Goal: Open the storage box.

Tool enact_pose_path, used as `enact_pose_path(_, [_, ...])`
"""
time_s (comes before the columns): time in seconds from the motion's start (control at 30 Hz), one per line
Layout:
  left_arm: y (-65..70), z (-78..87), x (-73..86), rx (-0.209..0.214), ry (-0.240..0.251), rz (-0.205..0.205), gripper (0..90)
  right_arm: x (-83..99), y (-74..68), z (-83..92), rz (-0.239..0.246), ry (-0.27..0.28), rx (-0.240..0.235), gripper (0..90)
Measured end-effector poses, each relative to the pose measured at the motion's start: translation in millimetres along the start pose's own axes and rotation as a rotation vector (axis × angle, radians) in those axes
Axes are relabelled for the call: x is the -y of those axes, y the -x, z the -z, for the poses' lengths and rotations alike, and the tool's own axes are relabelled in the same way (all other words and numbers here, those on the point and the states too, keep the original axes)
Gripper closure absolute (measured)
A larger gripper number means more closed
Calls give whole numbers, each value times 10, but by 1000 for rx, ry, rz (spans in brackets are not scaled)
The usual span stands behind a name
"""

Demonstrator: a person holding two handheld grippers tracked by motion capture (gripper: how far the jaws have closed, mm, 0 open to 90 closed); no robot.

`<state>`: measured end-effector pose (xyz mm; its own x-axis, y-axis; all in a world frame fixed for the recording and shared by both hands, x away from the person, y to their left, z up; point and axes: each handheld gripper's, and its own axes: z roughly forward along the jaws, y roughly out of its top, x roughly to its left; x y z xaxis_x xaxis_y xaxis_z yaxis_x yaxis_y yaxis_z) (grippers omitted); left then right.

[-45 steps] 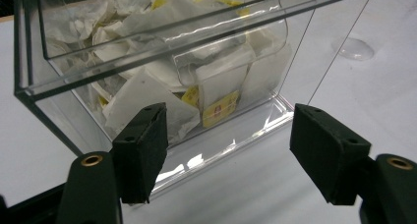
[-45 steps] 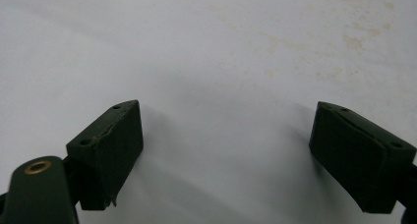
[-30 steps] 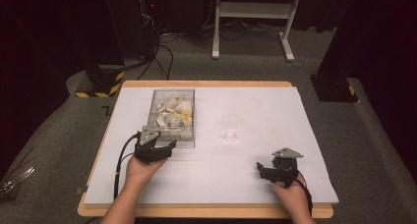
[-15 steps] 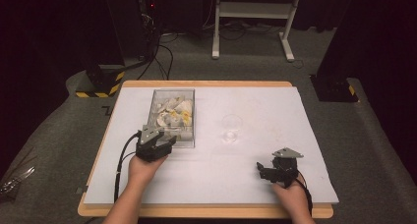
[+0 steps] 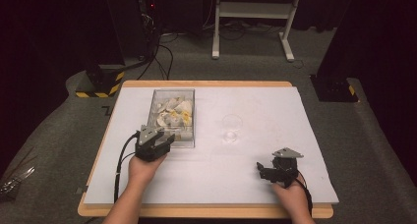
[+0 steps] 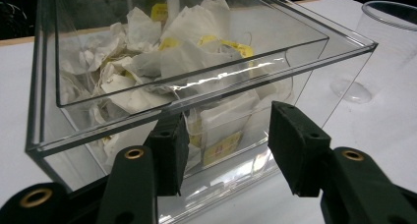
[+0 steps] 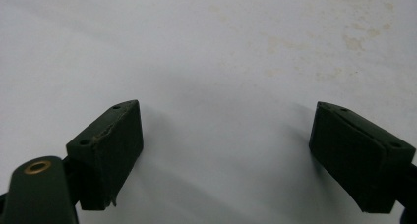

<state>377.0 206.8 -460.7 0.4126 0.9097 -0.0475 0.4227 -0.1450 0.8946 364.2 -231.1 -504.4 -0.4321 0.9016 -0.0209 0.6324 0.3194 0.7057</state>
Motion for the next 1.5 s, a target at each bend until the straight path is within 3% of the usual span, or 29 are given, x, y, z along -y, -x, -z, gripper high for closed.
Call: enact_pose_path(1.5, [69, 257, 131, -4, 33, -4, 599, 1, -1, 0, 1, 1, 1, 131])
